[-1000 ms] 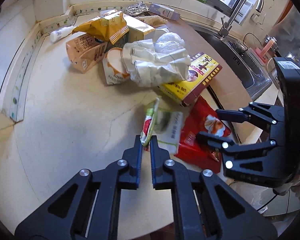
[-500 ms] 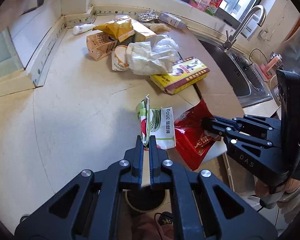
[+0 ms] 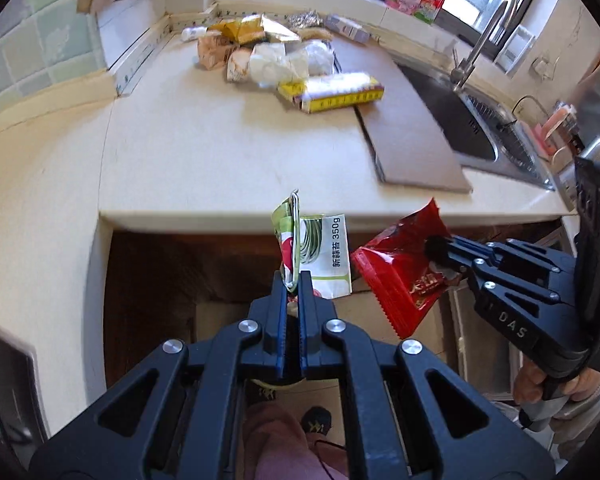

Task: Collect trash
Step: 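Carry both packets down over the trash bin and open both tools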

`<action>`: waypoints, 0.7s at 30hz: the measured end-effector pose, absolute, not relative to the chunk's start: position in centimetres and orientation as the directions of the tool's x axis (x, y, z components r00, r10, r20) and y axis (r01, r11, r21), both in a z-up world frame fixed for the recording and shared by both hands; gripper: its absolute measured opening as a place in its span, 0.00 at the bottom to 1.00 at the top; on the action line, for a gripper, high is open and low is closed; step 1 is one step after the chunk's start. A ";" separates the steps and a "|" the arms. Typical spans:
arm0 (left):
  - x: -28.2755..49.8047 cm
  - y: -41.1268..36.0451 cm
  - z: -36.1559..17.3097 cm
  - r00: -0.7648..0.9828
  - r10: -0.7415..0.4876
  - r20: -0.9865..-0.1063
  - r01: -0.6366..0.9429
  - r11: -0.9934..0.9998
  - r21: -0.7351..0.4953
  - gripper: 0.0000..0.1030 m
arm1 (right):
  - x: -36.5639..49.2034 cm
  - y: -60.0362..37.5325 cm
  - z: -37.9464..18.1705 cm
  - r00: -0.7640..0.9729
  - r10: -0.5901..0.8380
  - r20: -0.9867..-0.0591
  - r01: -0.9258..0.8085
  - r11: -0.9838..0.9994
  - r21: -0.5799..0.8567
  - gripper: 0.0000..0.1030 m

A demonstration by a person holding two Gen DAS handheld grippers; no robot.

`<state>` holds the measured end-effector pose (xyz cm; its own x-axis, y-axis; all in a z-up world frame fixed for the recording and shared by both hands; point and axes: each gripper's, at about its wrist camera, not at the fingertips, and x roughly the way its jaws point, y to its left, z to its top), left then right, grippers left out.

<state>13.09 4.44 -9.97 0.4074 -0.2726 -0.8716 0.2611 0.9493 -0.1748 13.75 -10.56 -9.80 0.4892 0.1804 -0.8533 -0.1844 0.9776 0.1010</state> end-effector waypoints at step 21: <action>6.5 2.2 -36.6 0.133 -0.197 -0.971 0.190 0.967 -0.170 0.03 | 6.0 -14.2 -36.7 0.241 0.127 -0.962 -0.053 0.992 0.118 0.08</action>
<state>6.52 2.17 -36.55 0.1329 -0.1971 -0.9713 0.1899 0.9669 -0.1702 6.02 -14.24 -36.66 0.2413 0.1274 -0.9621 -0.0526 0.9916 0.1181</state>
